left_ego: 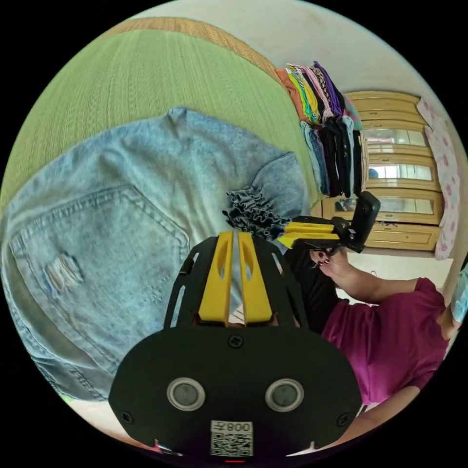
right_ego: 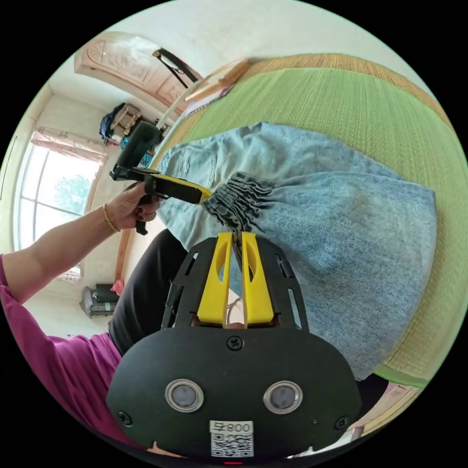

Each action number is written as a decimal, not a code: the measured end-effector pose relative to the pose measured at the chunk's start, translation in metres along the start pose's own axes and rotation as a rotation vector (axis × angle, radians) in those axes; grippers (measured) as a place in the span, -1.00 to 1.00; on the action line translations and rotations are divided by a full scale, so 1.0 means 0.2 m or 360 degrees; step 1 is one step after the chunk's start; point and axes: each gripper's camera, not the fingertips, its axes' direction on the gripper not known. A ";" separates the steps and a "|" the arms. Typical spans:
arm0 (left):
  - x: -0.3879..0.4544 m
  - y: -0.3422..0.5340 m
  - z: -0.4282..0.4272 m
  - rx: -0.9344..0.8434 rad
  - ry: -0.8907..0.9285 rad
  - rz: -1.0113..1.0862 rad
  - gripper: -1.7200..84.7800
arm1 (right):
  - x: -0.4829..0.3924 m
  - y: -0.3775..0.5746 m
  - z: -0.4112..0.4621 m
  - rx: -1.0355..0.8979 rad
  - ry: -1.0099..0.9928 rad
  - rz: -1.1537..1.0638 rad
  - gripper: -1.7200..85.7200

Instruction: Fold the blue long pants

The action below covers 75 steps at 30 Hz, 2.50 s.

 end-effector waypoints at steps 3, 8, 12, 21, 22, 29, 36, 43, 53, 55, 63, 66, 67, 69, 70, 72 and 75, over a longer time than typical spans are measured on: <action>-0.22 0.20 -0.06 0.0101 0.0166 -0.0098 -0.87 | -0.06 -0.05 0.07 -0.0076 0.0035 -0.0022 -0.87; -0.54 0.43 -0.18 0.0278 0.0471 -0.0201 -0.82 | -0.19 -0.16 -0.01 -0.0042 0.0018 -0.0101 -0.84; -0.74 0.55 -0.27 0.0329 0.0588 -0.0244 -0.81 | -0.29 -0.23 -0.06 0.0021 0.0011 -0.0178 -0.81; -1.10 0.83 -0.42 0.0262 0.0587 -0.0355 -0.91 | -0.42 -0.41 0.07 -0.0107 0.0203 -0.0261 -0.85; -1.14 0.86 -0.44 0.0265 0.0594 -0.0362 -0.92 | -0.42 -0.42 0.08 -0.0124 0.0192 -0.0261 -0.88; -1.25 0.99 -0.60 0.0294 0.0571 -0.0304 -0.89 | -0.40 -0.44 -0.10 0.0001 0.0071 -0.0221 -0.95; -1.41 1.21 -0.72 0.0441 0.0753 -0.0374 -0.80 | -0.34 -0.43 -0.16 0.0036 -0.0062 -0.0139 -0.95; -1.46 1.29 -0.76 0.0468 0.0836 -0.0438 -0.80 | -0.25 -0.41 -0.28 0.0159 -0.0255 -0.0041 -0.96; -1.34 1.31 -0.87 0.0494 0.0641 -0.0417 -0.87 | -0.26 -0.38 -0.33 0.0172 -0.0309 -0.0101 -0.96; -1.32 1.33 -0.88 0.0485 0.0611 -0.0449 -0.88 | -0.26 -0.38 -0.26 0.0104 -0.0266 -0.0093 -0.96; -0.99 1.41 -1.01 0.0650 0.0524 -0.0274 -0.94 | -0.19 -0.35 -0.03 -0.0105 -0.0169 -0.0035 -0.95; -0.80 1.32 -0.91 0.0449 0.0317 -0.0182 -0.95 | -0.16 -0.32 -0.02 -0.0116 -0.0203 -0.0018 -0.95; -0.75 1.29 -0.86 0.0361 0.0181 -0.0172 -0.96 | -0.16 -0.31 -0.04 -0.0109 -0.0214 -0.0016 -0.95; -0.69 1.26 -0.81 0.0326 0.0075 -0.0148 -0.96 | -0.15 -0.28 -0.07 -0.0114 -0.0229 -0.0026 -0.96; -0.67 1.26 -0.81 0.0355 0.0096 -0.0177 -0.96 | -0.16 -0.26 -0.11 -0.0102 -0.0224 -0.0040 -0.96; -0.60 1.25 -0.80 0.0350 0.0063 -0.0159 -0.96 | -0.15 -0.21 -0.19 -0.0063 -0.0199 -0.0057 -0.96; -0.47 1.23 -0.78 0.0346 -0.0017 -0.0137 -0.96 | -0.08 -0.11 -0.32 0.0005 -0.0075 -0.0022 -0.96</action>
